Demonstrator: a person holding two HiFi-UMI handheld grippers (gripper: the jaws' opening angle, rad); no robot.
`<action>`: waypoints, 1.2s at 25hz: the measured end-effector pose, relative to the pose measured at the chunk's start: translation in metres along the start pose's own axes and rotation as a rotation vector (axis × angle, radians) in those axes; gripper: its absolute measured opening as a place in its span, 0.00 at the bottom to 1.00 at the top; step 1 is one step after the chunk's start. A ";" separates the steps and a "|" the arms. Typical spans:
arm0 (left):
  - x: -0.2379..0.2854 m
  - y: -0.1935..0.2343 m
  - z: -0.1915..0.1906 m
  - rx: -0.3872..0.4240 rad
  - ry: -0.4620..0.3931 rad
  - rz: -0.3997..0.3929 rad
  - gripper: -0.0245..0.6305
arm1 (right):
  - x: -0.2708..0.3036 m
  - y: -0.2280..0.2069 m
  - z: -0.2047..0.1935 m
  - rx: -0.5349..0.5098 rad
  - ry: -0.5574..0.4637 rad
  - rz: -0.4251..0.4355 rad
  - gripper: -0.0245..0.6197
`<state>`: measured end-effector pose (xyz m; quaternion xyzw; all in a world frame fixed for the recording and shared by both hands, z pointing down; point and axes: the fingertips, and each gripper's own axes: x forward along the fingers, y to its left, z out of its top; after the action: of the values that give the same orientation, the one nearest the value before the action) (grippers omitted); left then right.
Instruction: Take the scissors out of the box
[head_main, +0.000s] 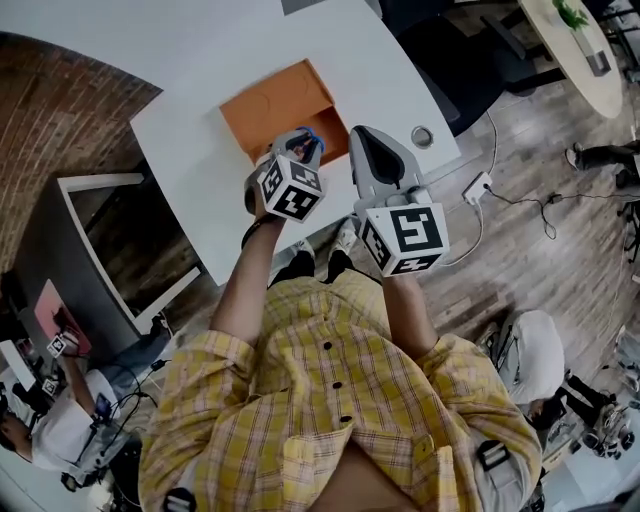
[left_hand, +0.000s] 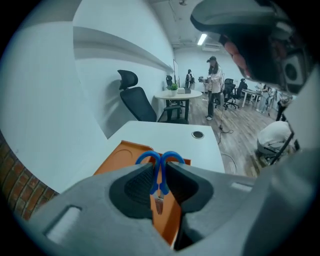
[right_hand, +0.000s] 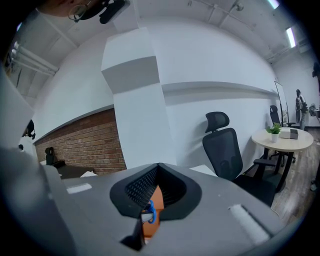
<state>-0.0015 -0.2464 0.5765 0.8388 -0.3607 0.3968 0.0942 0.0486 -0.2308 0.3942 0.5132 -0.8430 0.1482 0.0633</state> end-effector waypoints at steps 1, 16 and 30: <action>-0.007 0.002 0.003 -0.019 -0.021 0.005 0.17 | -0.001 0.003 0.003 -0.004 -0.006 0.003 0.05; -0.110 0.009 0.058 -0.239 -0.308 0.106 0.17 | -0.025 0.030 0.029 -0.051 -0.067 0.019 0.05; -0.178 0.018 0.082 -0.269 -0.434 0.191 0.17 | -0.034 0.054 0.051 -0.077 -0.111 0.039 0.05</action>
<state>-0.0404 -0.2009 0.3889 0.8464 -0.4994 0.1631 0.0875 0.0188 -0.1951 0.3272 0.5013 -0.8602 0.0881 0.0332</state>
